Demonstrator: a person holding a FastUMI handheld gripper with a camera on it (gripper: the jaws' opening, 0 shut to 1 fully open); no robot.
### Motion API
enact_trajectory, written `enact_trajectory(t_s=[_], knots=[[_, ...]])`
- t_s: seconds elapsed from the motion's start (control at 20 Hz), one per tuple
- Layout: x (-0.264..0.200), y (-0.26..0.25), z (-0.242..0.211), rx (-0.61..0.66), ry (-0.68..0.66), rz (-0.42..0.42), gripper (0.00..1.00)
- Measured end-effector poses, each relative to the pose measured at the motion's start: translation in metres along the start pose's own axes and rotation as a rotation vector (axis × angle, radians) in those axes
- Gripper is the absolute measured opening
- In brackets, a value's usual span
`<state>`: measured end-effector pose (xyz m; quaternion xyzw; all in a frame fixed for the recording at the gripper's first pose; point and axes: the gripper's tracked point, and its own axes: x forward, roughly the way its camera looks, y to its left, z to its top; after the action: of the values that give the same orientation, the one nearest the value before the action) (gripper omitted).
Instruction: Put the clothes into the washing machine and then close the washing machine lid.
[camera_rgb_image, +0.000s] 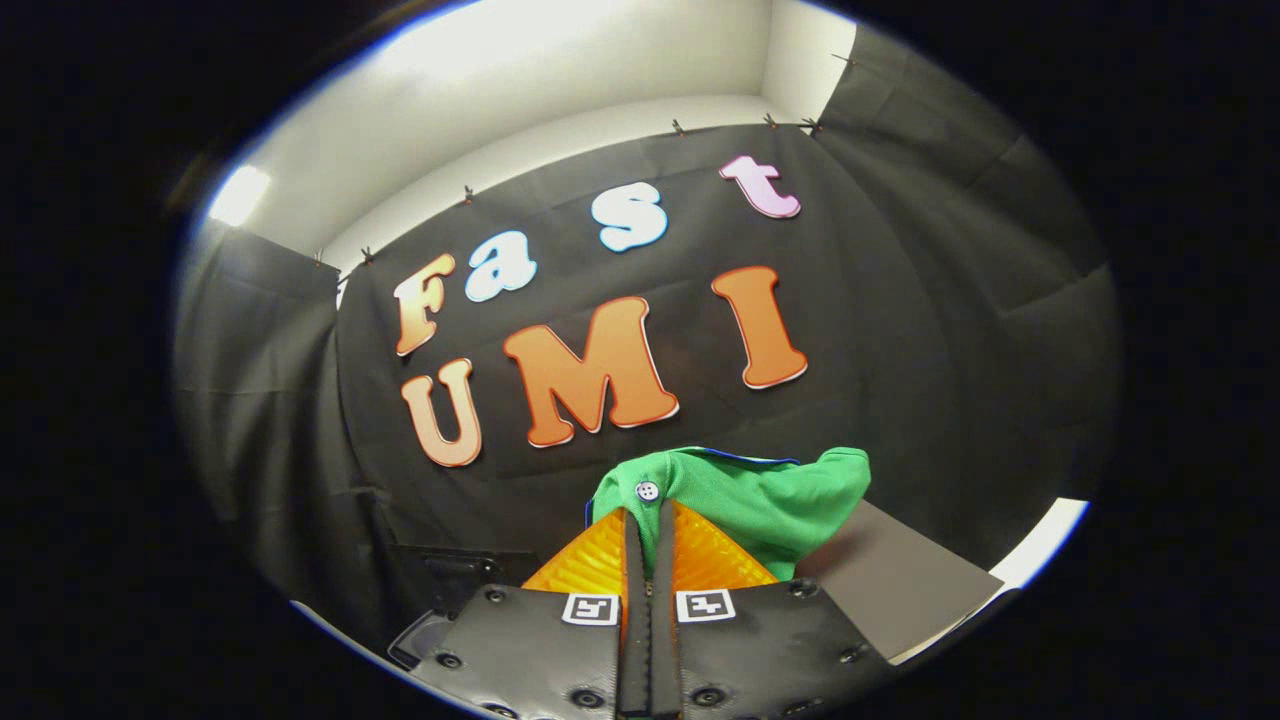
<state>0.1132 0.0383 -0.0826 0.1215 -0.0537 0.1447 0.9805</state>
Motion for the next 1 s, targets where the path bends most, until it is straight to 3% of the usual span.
enact_trajectory(t_s=[0.45, 0.6, 0.85, 1.0], knots=[[-0.023, 0.131, 0.054, -0.195, -0.109, -0.014, 0.08], [-0.018, 0.205, 0.066, -0.164, -0.188, 0.021, 0.08], [0.004, 0.297, 0.039, -0.09, -0.186, 0.083, 0.08], [0.022, 0.345, 0.0, -0.095, -0.138, 0.137, 0.08]])
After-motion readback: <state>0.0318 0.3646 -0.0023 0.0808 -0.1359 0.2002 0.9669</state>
